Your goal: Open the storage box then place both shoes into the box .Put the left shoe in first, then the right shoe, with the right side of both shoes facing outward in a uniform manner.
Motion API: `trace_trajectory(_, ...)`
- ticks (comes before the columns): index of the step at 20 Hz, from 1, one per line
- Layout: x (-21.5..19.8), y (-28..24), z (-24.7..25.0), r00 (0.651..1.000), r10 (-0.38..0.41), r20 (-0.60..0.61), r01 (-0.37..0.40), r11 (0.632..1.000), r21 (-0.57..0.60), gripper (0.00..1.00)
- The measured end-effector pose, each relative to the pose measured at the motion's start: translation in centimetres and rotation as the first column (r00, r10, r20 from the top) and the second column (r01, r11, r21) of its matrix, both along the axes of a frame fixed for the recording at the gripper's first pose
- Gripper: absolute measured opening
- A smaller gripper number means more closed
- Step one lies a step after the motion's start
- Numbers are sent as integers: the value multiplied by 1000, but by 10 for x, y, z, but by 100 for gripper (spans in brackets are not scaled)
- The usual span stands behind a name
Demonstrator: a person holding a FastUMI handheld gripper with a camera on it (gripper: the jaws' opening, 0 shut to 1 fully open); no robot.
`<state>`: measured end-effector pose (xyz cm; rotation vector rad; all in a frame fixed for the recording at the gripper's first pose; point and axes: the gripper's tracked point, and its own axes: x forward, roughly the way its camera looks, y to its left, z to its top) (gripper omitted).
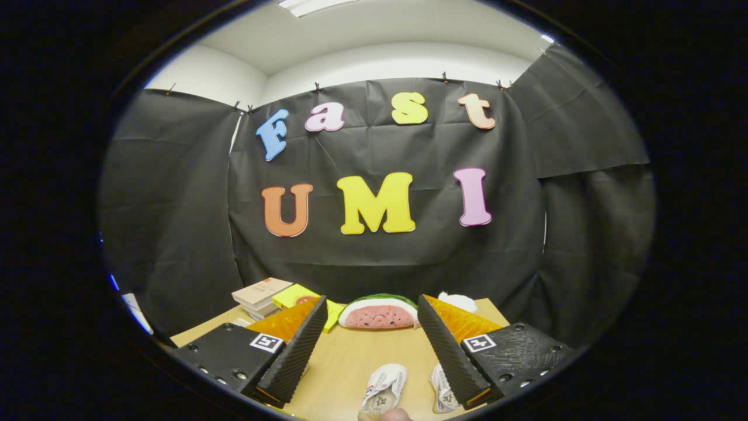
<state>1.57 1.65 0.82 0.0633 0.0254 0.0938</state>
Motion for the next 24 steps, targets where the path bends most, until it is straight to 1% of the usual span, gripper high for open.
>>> trace_trajectory(5, -8, 29, -30, 994, 86, -66, -84, 996, 26, 95)
trace_trajectory(9, -12, 59, -62, 978, 155, -137, -143, 985, 91, 95)
trace_trajectory(11, -13, 74, -79, 968, 180, -175, -157, 978, 134, 95)
trace_trajectory(13, -12, 89, -99, 954, 206, -220, -167, 969, 182, 95)
trace_trajectory(17, -13, 119, -139, 910, 265, -320, -178, 945, 274, 96)
trace_trajectory(24, -12, 166, -183, 837, 350, -420, -184, 903, 388, 95)
